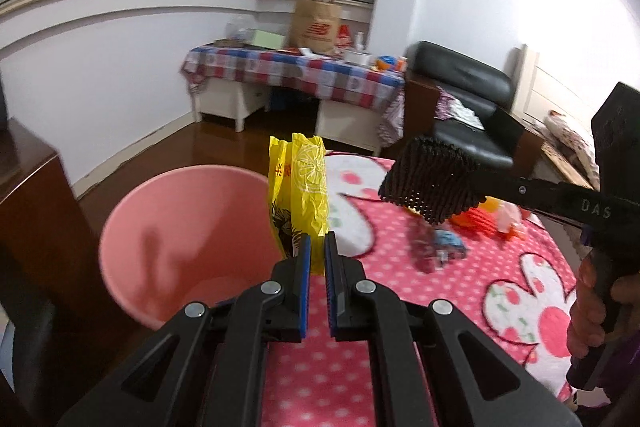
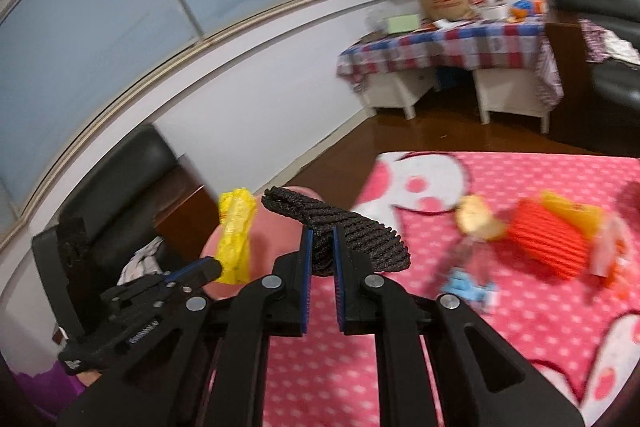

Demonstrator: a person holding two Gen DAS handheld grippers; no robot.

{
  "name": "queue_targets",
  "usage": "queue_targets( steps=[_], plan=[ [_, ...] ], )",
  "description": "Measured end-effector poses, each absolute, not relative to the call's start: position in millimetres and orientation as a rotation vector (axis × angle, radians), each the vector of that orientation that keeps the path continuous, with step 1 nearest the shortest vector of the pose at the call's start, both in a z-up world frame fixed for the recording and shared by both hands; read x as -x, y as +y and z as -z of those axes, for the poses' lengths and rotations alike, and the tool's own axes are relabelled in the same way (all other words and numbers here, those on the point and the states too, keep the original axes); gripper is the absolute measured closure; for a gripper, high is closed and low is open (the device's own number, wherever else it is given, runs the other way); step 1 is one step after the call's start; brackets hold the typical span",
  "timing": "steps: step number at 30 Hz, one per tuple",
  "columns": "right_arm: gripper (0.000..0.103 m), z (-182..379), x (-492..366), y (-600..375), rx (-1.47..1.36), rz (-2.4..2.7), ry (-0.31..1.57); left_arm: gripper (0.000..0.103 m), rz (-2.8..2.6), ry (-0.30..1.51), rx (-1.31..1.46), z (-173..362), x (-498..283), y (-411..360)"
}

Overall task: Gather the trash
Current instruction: 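Carry the yellow wrapper and black mesh pad over the pink bucket, then open both tools to drop the items into the pink bucket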

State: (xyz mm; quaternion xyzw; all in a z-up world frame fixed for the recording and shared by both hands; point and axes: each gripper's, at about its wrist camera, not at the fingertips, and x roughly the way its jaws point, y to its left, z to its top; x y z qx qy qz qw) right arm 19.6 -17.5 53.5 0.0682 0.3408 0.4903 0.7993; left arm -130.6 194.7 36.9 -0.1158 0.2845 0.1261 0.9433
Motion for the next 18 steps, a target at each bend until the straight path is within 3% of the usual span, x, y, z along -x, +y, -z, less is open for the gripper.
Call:
queue_targets(
  steps=[18],
  plan=[
    [0.093, -15, -21, 100, -0.197, -1.222, 1.004, 0.097, -0.374, 0.634, 0.349, 11, 148, 265]
  ],
)
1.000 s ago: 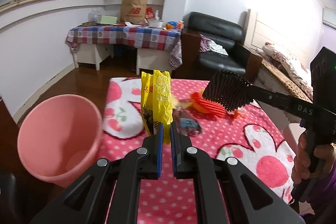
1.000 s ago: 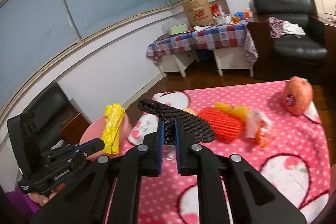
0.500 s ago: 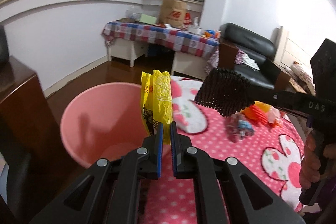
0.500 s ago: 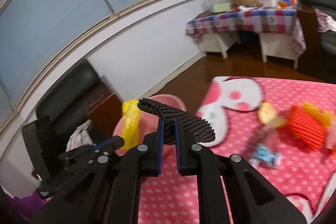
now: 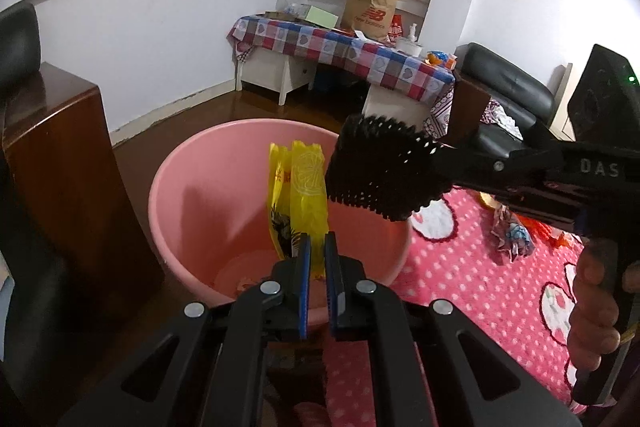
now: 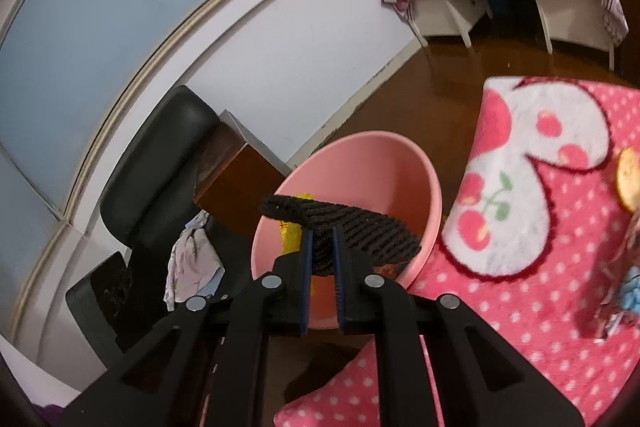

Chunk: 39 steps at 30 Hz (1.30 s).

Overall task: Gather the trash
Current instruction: 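Open both tools to drop the items into the pink bucket, then move both open tools back over the remaining trash on the bedspread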

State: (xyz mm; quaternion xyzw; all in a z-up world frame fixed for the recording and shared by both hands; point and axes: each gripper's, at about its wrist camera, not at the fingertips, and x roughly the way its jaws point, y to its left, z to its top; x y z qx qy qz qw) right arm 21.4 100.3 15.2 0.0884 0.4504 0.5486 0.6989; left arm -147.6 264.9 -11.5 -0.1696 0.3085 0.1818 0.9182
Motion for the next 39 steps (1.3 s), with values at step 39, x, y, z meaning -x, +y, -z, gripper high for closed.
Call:
queue_targets(
  steps=[39],
  plan=[
    [0.073, -8, -28, -23, -0.195, -0.996, 0.941, 0.073, -0.292, 0.671, 0.275, -12, 107, 187]
  ],
)
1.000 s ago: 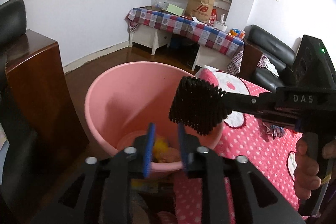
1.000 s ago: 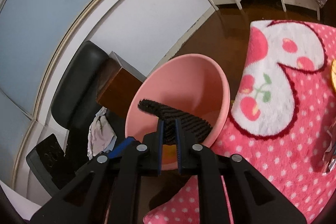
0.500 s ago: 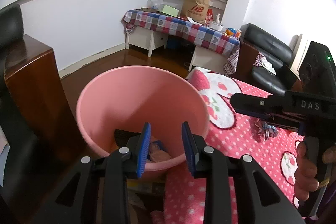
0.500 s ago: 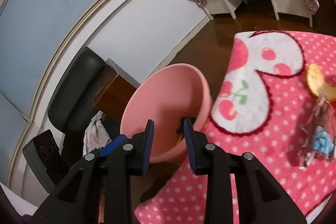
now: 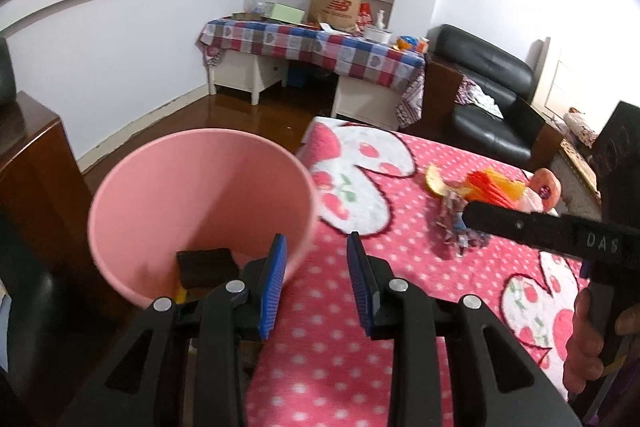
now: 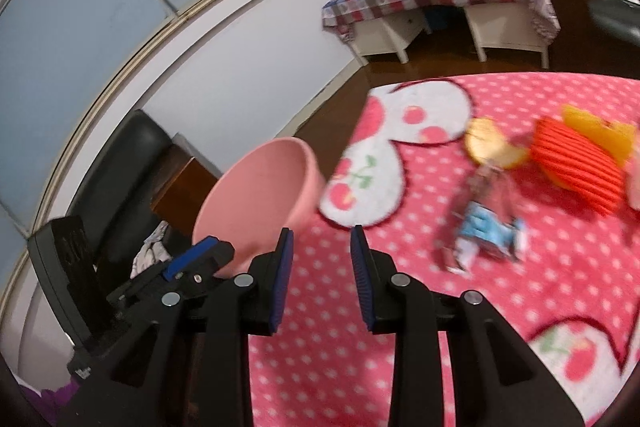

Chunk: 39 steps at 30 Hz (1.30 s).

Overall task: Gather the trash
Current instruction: 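Move both open tools back over the remaining trash on the bedspread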

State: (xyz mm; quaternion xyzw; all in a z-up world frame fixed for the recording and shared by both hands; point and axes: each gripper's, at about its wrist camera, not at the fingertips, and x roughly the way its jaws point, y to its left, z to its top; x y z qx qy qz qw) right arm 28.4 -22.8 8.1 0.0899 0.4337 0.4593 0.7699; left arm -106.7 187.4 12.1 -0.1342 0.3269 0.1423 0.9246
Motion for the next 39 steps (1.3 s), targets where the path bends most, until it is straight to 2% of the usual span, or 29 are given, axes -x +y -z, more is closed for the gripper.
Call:
queue_targets(
  steps=[19, 22, 39],
  plan=[
    [0.073, 13, -24, -150, -0.226, -0.749, 0.863, 0.072, -0.113, 0.792, 0.168, 4, 53, 72],
    [0.073, 17, -29, -161, -0.254, -0.728, 0.866, 0.067, -0.110, 0.799, 0.151, 3, 48, 62],
    [0.073, 25, -41, -200, -0.316, -0.669, 0.856, 0.065, -0.085, 0.838, 0.094, 8, 33, 39]
  ],
)
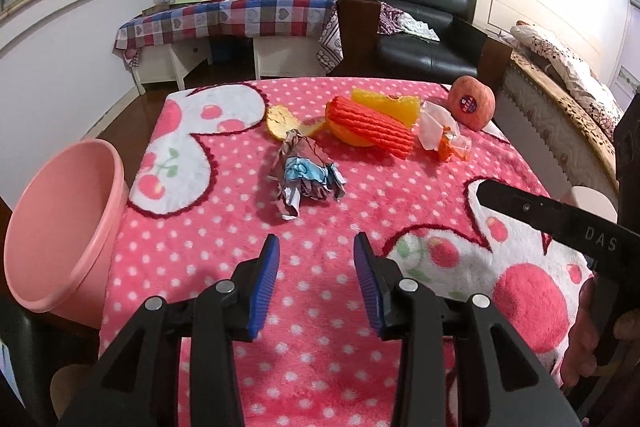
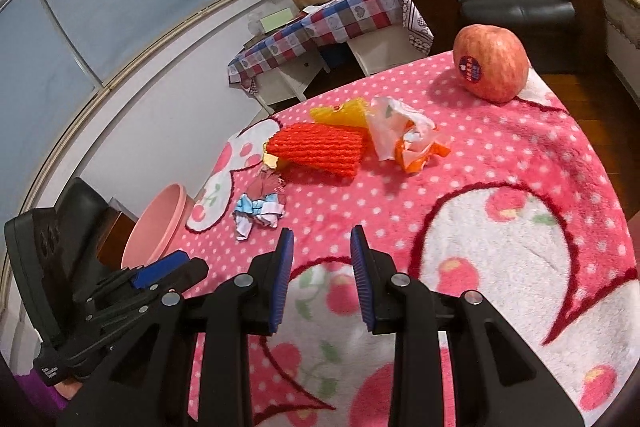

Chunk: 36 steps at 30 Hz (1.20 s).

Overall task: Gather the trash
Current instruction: 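Move both open tools back over the remaining trash on the bedspread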

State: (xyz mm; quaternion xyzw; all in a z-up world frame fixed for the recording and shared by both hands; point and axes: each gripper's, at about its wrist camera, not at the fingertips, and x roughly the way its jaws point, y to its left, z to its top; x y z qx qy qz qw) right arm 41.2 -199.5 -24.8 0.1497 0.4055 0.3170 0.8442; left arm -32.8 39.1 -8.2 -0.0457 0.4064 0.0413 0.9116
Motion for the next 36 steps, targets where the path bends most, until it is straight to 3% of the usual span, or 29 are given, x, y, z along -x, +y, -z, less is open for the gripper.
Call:
queue_targets(
  steps=[29, 33, 36],
  plan=[
    [0.073, 17, -49, -222, -0.296, -0.579, 0.802, 0.064, -0.084, 0.837, 0.087, 11, 26, 41],
    [0.060, 14, -52, -234, -0.312, -0.551, 0.780, 0.064, -0.078, 0.831, 0.076, 7, 21, 39],
    [0.059, 12, -58, -245, -0.323, -0.516, 0.762, 0.064, -0.066, 0.819, 0.062, 3, 18, 36]
  ],
)
